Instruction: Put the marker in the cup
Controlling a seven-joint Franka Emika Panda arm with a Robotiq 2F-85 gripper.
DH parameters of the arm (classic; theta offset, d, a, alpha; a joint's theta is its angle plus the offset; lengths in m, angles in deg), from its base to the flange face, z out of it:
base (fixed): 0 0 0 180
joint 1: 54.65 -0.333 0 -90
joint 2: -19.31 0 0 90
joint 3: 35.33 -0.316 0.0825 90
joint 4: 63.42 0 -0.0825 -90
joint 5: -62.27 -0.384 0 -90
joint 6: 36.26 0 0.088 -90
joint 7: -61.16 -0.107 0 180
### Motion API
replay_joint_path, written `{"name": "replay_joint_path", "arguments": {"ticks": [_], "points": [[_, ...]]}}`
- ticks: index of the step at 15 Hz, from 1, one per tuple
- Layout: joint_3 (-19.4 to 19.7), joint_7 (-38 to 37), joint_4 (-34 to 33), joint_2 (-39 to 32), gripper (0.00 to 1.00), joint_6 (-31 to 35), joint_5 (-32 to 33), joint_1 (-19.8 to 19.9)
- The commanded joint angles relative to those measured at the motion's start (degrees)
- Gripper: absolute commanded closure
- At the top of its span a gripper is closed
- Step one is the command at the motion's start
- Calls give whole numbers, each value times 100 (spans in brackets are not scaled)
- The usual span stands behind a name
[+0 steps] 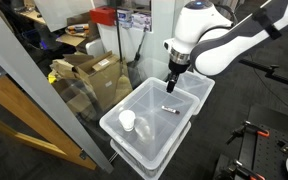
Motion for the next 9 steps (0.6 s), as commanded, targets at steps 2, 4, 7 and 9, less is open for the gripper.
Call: {"name": "replay_joint_path", "arguments": {"ticks": [2,4,7,9], "points": [[5,52,-71,-148,0,16,-15,52],[8,80,-93,-218,0,16,-17,71],[2,80,-93,-217,0,16,-17,63],[-84,470,-289,-439,0,16,-169,156]]}}
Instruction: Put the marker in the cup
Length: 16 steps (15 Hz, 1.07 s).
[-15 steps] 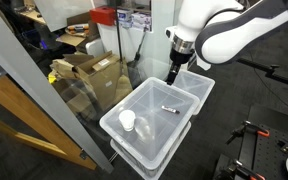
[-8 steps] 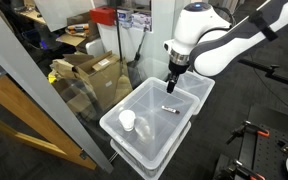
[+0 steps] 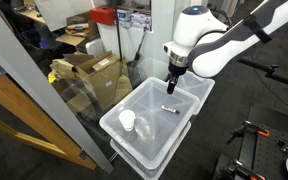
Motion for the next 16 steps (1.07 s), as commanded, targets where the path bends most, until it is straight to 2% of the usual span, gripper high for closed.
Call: {"name": "replay_joint_path", "arguments": {"ticks": [1,6,10,16], "points": [[-99,491,-227,-270,0,28,-161,114],[-54,1002,-481,-719,0,136,175,140],[-104,1369,-635,-1088,0,152,190,259],[-335,1867,-740,-1693,0,410,18,670]]}}
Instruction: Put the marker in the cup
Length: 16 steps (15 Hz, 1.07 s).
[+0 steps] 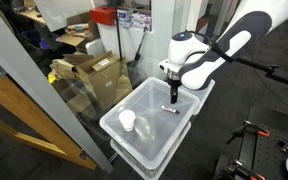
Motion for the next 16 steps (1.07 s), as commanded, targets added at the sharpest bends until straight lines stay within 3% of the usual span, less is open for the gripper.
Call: {"name": "replay_joint_path", "arguments": {"ticks": [1,7,16], "points": [[-350,463,-167,-427,0,323,-206,446],[-825,490,-467,-1057,0,309,-654,1004],[-622,-313,-1203,-1781,0,161,-876,919]]}}
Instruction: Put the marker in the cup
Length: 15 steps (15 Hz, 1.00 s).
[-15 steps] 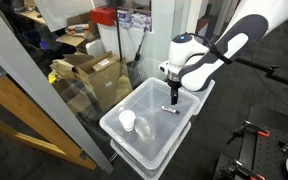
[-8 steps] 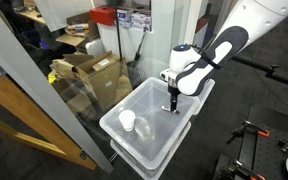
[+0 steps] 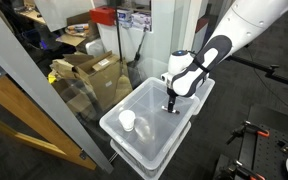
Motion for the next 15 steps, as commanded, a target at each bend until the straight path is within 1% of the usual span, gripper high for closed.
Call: {"name": "replay_joint_path", "arguments": {"ticks": [1,5,8,15], "points": [[107,-518,-411,-275,0,-102,-150,-111],[164,-885,-712,-550,0,-178,-170,-141],[312,-1129,-824,-681,0,-215,-116,-258],[495,-1401,-1073,-934,0,-360,-104,-375]]}}
